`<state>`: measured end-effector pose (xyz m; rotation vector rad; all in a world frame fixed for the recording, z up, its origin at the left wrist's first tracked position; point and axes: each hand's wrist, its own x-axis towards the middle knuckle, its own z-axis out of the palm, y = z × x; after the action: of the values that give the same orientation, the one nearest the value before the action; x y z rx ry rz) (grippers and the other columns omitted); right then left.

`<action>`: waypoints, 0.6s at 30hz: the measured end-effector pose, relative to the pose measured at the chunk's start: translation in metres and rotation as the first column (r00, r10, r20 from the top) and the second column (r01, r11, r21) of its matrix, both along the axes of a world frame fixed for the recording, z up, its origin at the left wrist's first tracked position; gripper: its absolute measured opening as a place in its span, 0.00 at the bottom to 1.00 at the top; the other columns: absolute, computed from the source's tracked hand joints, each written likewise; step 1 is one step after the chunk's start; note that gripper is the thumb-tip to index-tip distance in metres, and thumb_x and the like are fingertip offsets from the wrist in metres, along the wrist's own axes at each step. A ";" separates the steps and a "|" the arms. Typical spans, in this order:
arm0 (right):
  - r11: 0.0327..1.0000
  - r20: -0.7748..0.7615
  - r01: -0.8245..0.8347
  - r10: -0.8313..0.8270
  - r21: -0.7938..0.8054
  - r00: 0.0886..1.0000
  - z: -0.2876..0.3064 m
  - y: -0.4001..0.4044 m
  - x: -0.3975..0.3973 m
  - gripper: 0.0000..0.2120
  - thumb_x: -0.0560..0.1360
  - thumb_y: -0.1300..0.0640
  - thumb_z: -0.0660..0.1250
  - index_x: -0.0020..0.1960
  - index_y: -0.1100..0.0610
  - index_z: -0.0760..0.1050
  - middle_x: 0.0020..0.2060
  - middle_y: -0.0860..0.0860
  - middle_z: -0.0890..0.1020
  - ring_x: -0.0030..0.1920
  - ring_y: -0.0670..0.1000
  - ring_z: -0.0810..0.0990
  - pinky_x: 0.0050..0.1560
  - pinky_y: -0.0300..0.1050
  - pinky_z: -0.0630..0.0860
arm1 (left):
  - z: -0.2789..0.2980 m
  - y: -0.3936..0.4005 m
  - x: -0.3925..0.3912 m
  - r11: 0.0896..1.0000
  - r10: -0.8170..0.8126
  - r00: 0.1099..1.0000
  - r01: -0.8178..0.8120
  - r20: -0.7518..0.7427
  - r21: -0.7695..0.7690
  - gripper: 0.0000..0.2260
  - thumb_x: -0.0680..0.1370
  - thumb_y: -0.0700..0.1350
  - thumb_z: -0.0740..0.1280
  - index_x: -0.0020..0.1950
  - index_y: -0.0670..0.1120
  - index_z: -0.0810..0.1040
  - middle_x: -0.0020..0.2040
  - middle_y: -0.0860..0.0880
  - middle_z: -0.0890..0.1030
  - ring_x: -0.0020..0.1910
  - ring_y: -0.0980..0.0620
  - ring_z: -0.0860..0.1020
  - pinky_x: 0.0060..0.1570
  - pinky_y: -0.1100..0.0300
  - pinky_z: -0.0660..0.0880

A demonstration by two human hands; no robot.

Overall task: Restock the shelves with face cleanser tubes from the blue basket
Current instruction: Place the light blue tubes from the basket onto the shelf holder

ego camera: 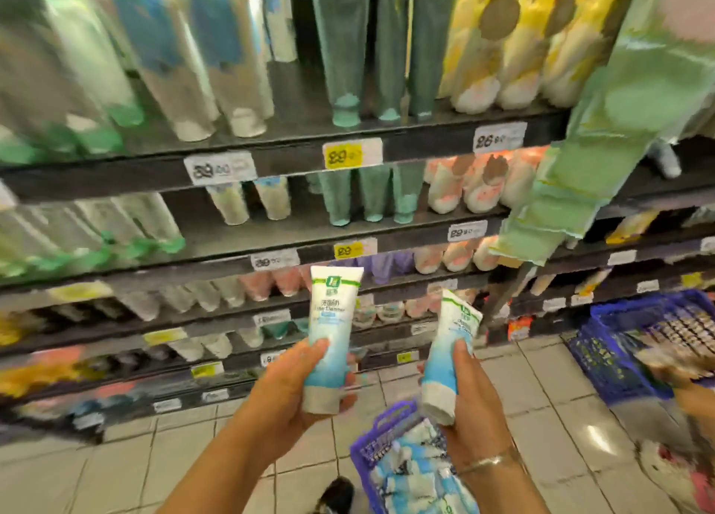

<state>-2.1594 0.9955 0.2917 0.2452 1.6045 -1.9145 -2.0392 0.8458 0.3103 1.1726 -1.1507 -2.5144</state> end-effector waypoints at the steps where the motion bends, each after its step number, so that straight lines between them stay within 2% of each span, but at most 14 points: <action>1: 0.998 -0.015 -0.062 0.062 -0.006 0.998 0.007 -0.008 0.011 0.09 0.77 0.48 0.58 0.48 0.52 0.74 0.37 0.52 0.80 0.32 0.49 0.79 0.31 0.43 0.75 | 0.009 0.001 0.019 0.998 0.064 0.998 -0.063 0.008 -0.006 0.21 0.64 0.49 0.67 0.53 0.40 0.76 0.36 0.44 0.83 0.30 0.51 0.81 0.29 0.55 0.79; 4: 0.969 -0.020 -0.243 0.242 -0.038 0.970 0.029 -0.035 0.042 0.09 0.77 0.48 0.60 0.49 0.53 0.74 0.40 0.55 0.80 0.34 0.50 0.78 0.28 0.40 0.76 | 0.028 0.009 0.073 0.953 0.300 0.954 -0.300 0.009 -0.038 0.17 0.68 0.49 0.68 0.52 0.41 0.76 0.36 0.44 0.83 0.30 0.51 0.81 0.29 0.56 0.78; 6: 0.922 -0.028 -0.376 0.376 -0.092 0.926 0.045 -0.056 0.066 0.09 0.76 0.50 0.60 0.50 0.55 0.73 0.37 0.53 0.82 0.34 0.50 0.80 0.27 0.38 0.77 | 0.041 0.011 0.105 0.883 0.467 0.884 -0.466 0.003 -0.052 0.10 0.73 0.48 0.66 0.49 0.43 0.76 0.31 0.44 0.82 0.27 0.52 0.80 0.27 0.57 0.78; 8: 0.859 -0.063 -0.499 0.495 -0.114 0.867 0.059 -0.074 0.097 0.08 0.76 0.50 0.61 0.49 0.54 0.74 0.34 0.51 0.83 0.31 0.46 0.82 0.28 0.39 0.77 | 0.056 0.011 0.140 0.818 0.573 0.819 -0.574 -0.038 -0.044 0.11 0.72 0.48 0.67 0.49 0.43 0.76 0.30 0.43 0.82 0.25 0.51 0.80 0.25 0.58 0.78; 11: 0.785 -0.123 -0.607 0.595 -0.123 0.794 0.076 -0.087 0.146 0.11 0.74 0.48 0.61 0.50 0.54 0.74 0.39 0.54 0.81 0.31 0.45 0.82 0.28 0.39 0.77 | 0.074 0.013 0.192 0.752 0.653 0.747 -0.659 -0.122 -0.016 0.16 0.65 0.48 0.68 0.50 0.42 0.75 0.32 0.42 0.82 0.28 0.50 0.81 0.25 0.57 0.77; 15: 0.715 -0.183 -0.689 0.667 -0.117 0.723 0.106 -0.106 0.204 0.10 0.75 0.47 0.61 0.50 0.53 0.74 0.37 0.54 0.80 0.29 0.47 0.80 0.25 0.40 0.75 | 0.093 0.018 0.255 0.693 0.705 0.685 -0.720 -0.183 -0.021 0.18 0.65 0.47 0.68 0.52 0.41 0.76 0.36 0.40 0.83 0.33 0.46 0.83 0.29 0.53 0.79; 18: 0.632 -0.261 -0.765 0.723 -0.125 0.640 0.131 -0.128 0.263 0.11 0.75 0.48 0.60 0.52 0.54 0.73 0.37 0.53 0.80 0.31 0.47 0.79 0.28 0.41 0.76 | 0.112 0.014 0.320 0.664 0.717 0.660 -0.745 -0.226 -0.069 0.18 0.64 0.43 0.69 0.52 0.41 0.77 0.38 0.40 0.83 0.36 0.46 0.83 0.32 0.51 0.80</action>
<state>-1.8968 0.8672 0.4229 -0.6460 1.2680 -1.4304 -1.7191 0.8595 0.4219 1.0486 -0.6116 -1.8076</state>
